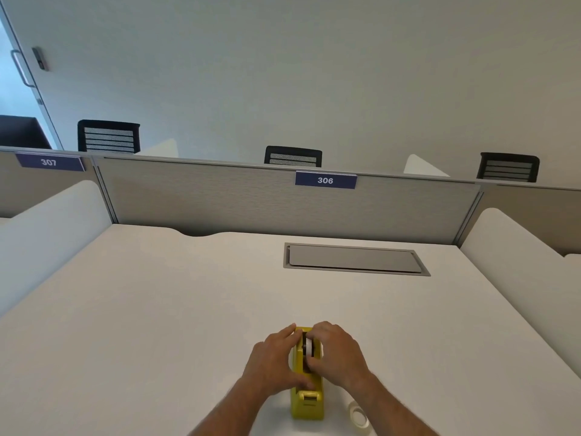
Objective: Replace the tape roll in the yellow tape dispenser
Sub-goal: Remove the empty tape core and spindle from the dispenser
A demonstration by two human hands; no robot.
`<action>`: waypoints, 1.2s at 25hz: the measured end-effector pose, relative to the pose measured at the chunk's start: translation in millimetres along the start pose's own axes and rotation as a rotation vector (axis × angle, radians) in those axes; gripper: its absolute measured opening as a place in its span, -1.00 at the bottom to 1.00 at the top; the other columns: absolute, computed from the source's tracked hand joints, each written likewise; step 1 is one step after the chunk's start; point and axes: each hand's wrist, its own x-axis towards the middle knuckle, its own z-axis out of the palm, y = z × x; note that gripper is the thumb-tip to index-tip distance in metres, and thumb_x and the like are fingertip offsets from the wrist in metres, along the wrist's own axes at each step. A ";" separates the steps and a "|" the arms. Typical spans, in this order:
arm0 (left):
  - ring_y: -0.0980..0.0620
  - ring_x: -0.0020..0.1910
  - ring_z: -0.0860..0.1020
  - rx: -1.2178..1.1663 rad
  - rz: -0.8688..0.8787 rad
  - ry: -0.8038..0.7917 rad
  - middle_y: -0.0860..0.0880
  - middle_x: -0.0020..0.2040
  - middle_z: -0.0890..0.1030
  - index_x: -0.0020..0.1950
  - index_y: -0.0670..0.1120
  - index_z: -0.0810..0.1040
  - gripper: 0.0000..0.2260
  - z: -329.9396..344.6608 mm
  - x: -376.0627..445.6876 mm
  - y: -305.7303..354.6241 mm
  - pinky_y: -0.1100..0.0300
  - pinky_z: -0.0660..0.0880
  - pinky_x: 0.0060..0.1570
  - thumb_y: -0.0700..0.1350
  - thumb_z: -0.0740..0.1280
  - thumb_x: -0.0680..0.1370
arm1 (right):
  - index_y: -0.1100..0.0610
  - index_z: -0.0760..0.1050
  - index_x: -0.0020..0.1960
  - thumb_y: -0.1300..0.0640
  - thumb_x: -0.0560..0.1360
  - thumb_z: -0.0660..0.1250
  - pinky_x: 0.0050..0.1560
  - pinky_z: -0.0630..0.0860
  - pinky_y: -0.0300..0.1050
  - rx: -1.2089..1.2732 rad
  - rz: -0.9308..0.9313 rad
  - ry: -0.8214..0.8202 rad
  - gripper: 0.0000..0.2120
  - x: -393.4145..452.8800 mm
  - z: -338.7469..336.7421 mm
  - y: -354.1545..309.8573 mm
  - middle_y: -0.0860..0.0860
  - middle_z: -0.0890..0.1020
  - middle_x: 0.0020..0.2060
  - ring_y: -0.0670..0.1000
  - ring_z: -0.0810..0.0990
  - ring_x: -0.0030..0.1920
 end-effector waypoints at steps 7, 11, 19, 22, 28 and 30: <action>0.05 0.54 0.19 -0.039 -0.018 -0.004 0.14 0.60 0.11 0.57 0.12 0.11 -0.01 -0.5 -0.6 3.2 0.03 0.24 0.49 0.32 0.51 0.27 | -0.12 0.51 0.22 -0.14 0.36 0.37 0.10 0.51 -0.15 0.027 0.004 0.056 -0.57 -3.6 2.0 4.5 -0.16 0.65 0.11 -0.08 0.55 0.10; 0.04 0.54 0.20 -0.072 -0.020 0.003 0.13 0.59 0.14 0.55 0.15 0.15 -0.04 0.0 0.2 4.2 0.02 0.25 0.48 0.31 0.53 0.26 | -0.16 0.46 0.22 -0.15 0.36 0.36 0.03 0.53 -0.20 0.033 0.002 0.058 -0.57 -3.5 2.7 6.8 -0.13 0.64 0.06 -0.07 0.56 0.03; 0.12 0.39 0.38 -0.273 0.022 0.165 0.15 0.46 0.40 0.49 0.17 0.29 -0.28 -2.3 -1.1 3.8 0.13 0.35 0.43 0.04 0.53 0.40 | -0.11 0.50 0.12 -0.15 0.27 0.41 -0.05 0.62 -0.19 0.220 0.022 0.099 -0.56 -3.8 -0.3 8.6 -0.17 0.64 -0.03 -0.07 0.58 -0.02; 0.13 0.18 0.54 -0.362 0.099 0.200 0.13 0.32 0.55 0.44 0.14 0.38 -0.36 -2.2 -5.0 10.0 0.26 0.51 0.25 -0.06 0.53 0.42 | -0.06 0.57 0.06 -0.10 0.26 0.46 -0.12 0.66 -0.23 0.333 0.023 0.140 -0.62 -2.9 -6.8 6.8 -0.17 0.66 -0.11 -0.08 0.63 -0.09; 0.19 0.05 0.64 -0.616 0.066 0.288 0.10 0.17 0.67 0.35 0.09 0.52 -0.51 0.4 -7.2 19.9 0.32 0.58 0.10 -0.23 0.42 0.46 | -0.06 0.67 -0.03 -0.10 0.25 0.58 -0.21 0.60 -0.33 0.491 0.034 0.182 -0.68 -2.4 -12.2 2.2 -0.17 0.70 -0.23 -0.12 0.65 -0.19; 0.22 0.08 0.62 -0.666 -0.006 0.299 0.10 0.20 0.65 0.37 0.01 0.51 -0.54 0.4 -5.1 21.1 0.44 0.53 0.07 -0.23 0.43 0.50 | -0.05 0.69 -0.05 -0.10 0.28 0.58 -0.17 0.61 -0.30 0.540 0.060 0.178 -0.71 -1.0 -12.2 4.0 -0.15 0.72 -0.22 -0.13 0.66 -0.18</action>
